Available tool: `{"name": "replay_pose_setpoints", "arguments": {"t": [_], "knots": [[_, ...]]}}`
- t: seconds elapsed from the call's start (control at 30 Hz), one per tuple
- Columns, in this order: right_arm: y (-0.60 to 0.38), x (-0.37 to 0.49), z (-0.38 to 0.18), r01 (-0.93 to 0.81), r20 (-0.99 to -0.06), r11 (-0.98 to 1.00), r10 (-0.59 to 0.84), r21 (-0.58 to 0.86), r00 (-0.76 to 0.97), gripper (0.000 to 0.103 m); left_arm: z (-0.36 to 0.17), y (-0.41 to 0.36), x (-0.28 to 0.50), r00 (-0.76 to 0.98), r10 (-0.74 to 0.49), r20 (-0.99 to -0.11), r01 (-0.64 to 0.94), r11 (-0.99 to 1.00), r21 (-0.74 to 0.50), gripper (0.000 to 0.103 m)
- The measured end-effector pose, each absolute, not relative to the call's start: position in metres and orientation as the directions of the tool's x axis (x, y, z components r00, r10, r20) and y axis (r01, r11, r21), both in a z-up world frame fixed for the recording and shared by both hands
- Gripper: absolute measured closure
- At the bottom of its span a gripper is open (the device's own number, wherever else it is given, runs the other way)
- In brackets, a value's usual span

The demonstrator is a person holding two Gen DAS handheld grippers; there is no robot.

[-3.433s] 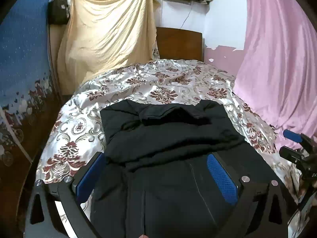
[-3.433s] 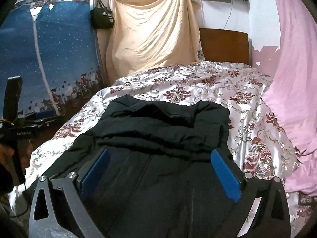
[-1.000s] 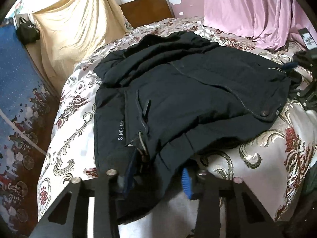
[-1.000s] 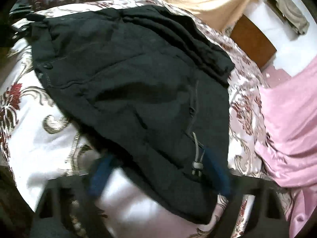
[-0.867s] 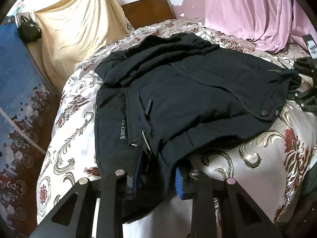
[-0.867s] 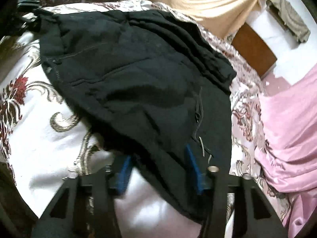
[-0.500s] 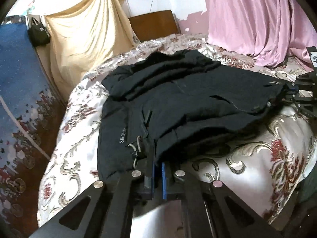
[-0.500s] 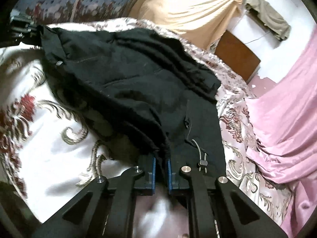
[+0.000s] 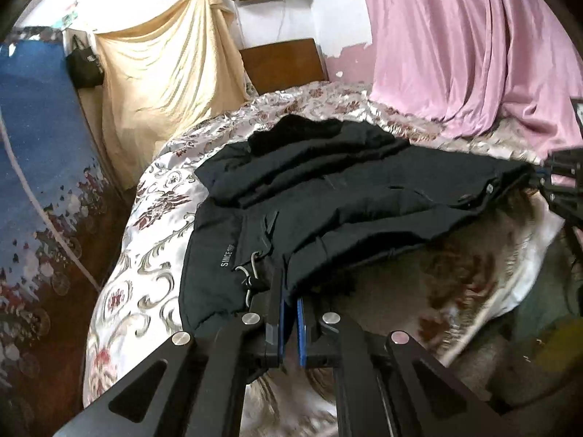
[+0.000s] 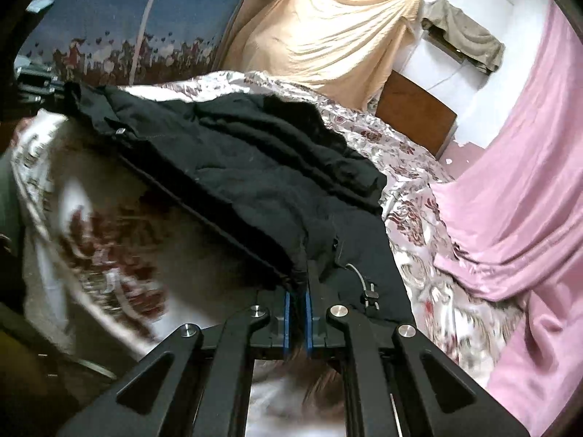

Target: Fold large clothes

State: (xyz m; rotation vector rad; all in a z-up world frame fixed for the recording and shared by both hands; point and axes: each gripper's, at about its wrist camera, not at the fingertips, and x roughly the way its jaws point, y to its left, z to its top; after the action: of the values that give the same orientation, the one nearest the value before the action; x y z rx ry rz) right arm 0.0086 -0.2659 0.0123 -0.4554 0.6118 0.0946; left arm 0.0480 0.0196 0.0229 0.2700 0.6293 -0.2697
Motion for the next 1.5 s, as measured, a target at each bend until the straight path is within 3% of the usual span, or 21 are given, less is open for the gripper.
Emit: {"name": "replay_pose_setpoints", "arguments": {"t": [0.23,0.53,0.87,1.5], "knots": [[-0.273,-0.015,0.019,-0.133,-0.558,0.95,-0.05,-0.282,0.828,0.098,0.028,0.031,0.044,0.783,-0.185,-0.594,0.291,0.953,0.087,0.097],[-0.276,0.014,0.042,-0.096,-0.484,0.96,-0.045,-0.264,0.874,0.098,0.061,0.019,0.077,0.833,-0.182,-0.523,0.292,0.947,0.137,0.097],[-0.279,0.087,0.072,0.04,-0.341,0.98,-0.106,-0.197,0.934,0.098,0.092,0.009,0.151,0.875,-0.154,-0.458,0.218,0.972,0.09,0.097],[-0.292,0.244,0.108,0.088,-0.246,0.973,-0.14,-0.211,0.959,0.098,0.131,-0.005,0.285,0.904,-0.113,-0.413,0.184,0.973,0.136,0.097]]}}
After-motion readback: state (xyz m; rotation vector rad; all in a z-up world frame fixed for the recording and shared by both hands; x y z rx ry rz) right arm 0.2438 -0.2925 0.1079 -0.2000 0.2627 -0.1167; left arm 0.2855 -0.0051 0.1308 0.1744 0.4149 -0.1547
